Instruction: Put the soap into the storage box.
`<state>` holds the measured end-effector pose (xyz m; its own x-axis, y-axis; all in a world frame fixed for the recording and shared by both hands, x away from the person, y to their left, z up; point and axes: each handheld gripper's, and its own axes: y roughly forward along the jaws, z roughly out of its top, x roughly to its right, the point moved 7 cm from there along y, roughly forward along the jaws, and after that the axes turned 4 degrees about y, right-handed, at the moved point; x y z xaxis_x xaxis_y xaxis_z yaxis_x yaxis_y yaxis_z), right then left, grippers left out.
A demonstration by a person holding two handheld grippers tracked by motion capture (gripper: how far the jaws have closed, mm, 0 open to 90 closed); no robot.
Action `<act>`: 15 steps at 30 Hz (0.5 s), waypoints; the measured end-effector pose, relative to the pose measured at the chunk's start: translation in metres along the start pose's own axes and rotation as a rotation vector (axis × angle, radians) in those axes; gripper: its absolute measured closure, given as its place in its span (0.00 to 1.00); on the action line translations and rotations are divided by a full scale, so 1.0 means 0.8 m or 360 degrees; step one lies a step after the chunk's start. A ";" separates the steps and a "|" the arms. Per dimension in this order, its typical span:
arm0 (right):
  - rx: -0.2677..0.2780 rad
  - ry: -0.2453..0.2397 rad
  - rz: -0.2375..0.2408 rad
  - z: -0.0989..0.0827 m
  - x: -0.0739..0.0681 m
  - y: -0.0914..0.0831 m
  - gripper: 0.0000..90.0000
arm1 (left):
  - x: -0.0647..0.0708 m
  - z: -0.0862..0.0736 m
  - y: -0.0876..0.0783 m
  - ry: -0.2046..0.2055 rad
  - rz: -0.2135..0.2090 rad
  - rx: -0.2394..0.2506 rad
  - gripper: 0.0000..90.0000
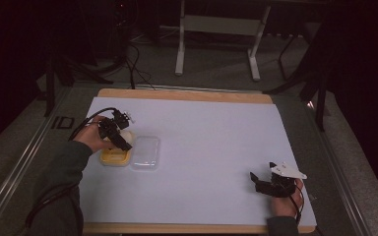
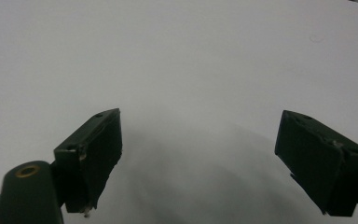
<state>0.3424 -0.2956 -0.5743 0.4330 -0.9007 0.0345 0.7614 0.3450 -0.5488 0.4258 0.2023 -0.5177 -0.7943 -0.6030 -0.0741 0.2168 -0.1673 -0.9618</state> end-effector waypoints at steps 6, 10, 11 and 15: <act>0.0000 0.0000 -0.0002 0.000 0.000 0.000 0.16 | -0.002 -0.005 0.002 -0.0013 -0.0002 -0.0003 0.28; 0.0000 -0.0001 -0.0002 0.000 0.000 0.000 0.16 | -0.004 -0.008 0.004 -0.0022 0.0008 0.0004 0.28; 0.0000 -0.0001 -0.0002 0.000 0.000 0.000 0.16 | -0.004 -0.009 0.004 -0.0026 0.0004 0.0002 0.28; 0.0000 -0.0001 -0.0003 0.000 0.000 0.000 0.16 | -0.005 -0.013 0.007 -0.0027 0.0011 -0.0019 0.28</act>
<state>0.3423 -0.2957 -0.5742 0.4322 -0.9010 0.0362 0.7622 0.3436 -0.5487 0.4242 0.2119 -0.5256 -0.7829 -0.6174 -0.0762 0.2151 -0.1538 -0.9644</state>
